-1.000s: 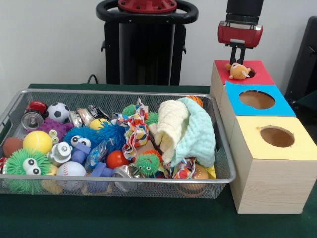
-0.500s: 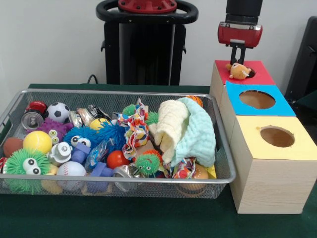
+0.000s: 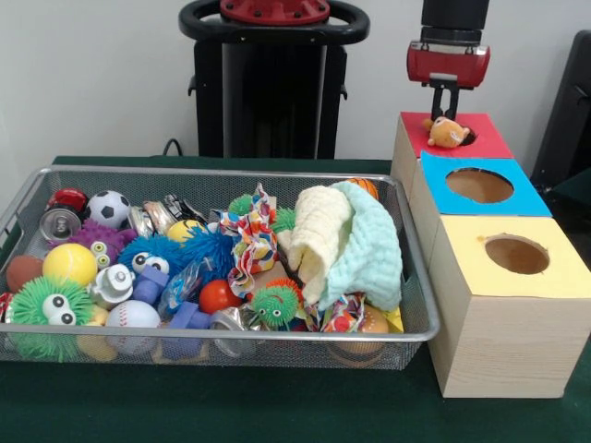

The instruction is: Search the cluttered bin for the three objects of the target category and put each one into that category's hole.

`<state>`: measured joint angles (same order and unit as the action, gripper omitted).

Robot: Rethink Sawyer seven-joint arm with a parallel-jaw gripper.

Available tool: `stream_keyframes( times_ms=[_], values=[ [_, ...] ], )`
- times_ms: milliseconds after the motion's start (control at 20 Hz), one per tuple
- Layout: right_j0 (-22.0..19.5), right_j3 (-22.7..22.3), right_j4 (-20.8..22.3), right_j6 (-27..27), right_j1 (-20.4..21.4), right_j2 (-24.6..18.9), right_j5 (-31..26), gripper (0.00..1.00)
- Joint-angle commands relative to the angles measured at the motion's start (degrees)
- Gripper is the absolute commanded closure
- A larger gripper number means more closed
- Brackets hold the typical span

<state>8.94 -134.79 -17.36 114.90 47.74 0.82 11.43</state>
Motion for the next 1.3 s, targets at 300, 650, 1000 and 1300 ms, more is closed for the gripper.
stream_keyframes(
  times_ms=[300, 650, 1000, 1300],
  values=[
    [-2.43, -3.00, -1.33, 19.81, -3.57, -10.52, 1.79, 1.00],
    [-2.00, -3.66, -2.24, 20.10, -3.06, -10.88, 1.54, 1.00],
    [-1.00, -2.57, -2.06, 17.83, -3.45, -7.74, 0.55, 1.00],
    [-0.27, -0.71, -1.49, 15.88, -4.64, -4.99, 2.90, 1.00]
  ],
)
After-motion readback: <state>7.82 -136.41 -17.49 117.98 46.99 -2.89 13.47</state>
